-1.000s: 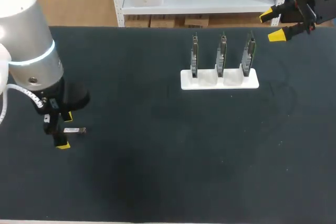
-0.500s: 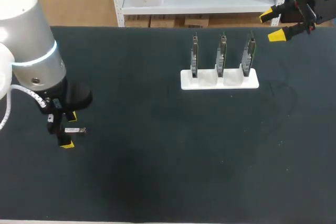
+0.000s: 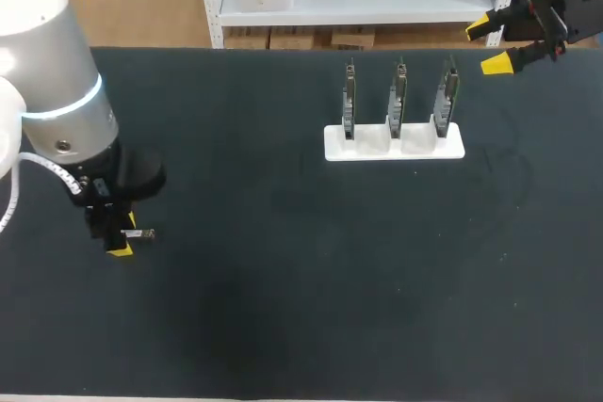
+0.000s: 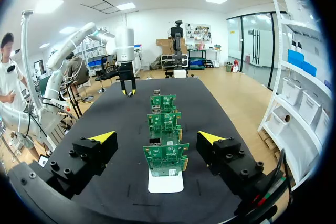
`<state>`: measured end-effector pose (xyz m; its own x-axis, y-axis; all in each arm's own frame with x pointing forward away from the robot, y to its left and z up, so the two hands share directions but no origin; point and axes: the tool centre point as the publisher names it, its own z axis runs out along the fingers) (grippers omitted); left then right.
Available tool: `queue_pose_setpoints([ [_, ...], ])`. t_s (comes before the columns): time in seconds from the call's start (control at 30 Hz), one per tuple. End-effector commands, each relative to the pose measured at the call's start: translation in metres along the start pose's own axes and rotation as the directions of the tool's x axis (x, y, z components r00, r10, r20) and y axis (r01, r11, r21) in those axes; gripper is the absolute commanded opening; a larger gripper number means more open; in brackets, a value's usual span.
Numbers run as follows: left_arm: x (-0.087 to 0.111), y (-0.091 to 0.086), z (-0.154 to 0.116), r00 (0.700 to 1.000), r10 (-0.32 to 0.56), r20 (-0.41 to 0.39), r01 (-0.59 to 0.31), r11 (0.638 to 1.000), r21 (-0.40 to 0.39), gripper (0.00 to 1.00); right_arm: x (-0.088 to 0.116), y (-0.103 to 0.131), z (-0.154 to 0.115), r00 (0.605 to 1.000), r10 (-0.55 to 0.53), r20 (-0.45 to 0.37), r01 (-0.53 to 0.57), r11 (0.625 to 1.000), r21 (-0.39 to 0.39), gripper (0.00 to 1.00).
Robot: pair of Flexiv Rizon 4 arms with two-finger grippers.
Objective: Pick up the optical module with the left hand, and insert it into the network port with the right hand.
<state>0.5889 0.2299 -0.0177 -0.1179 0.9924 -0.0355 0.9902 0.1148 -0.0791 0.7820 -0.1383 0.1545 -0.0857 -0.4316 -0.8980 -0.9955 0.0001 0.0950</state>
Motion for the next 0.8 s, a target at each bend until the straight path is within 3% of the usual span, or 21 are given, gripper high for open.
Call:
queue_pose_setpoints([
  [0.03, 0.001, 0.001, 0.002, 1.0, 0.011, -0.002, -0.011, 1.0, 0.006, 0.0, 0.0, 0.002, 0.0, 1.0, -0.001, -0.001, 0.001, 1.0, 0.005, 1.0],
  [0.27, -0.004, 0.006, -0.004, 1.0, 0.019, 0.017, -0.019, 1.0, 0.008, 0.0, 0.0, 0.002, 0.0, 1.0, -0.001, -0.001, 0.001, 1.0, 0.005, 1.0],
  [0.53, -0.033, 0.023, -0.023, 0.996, 0.051, 0.079, -0.048, 0.998, -0.035, 0.0, 0.0, 0.002, 0.0, 1.0, -0.001, -0.001, 0.001, 1.0, 0.005, 1.0],
  [0.8, -0.064, 0.056, -0.059, 0.983, 0.066, 0.171, -0.044, 0.991, -0.13, 0.0, 0.0, 0.002, 0.0, 1.0, -0.001, -0.001, 0.001, 1.0, 0.005, 1.0],
])
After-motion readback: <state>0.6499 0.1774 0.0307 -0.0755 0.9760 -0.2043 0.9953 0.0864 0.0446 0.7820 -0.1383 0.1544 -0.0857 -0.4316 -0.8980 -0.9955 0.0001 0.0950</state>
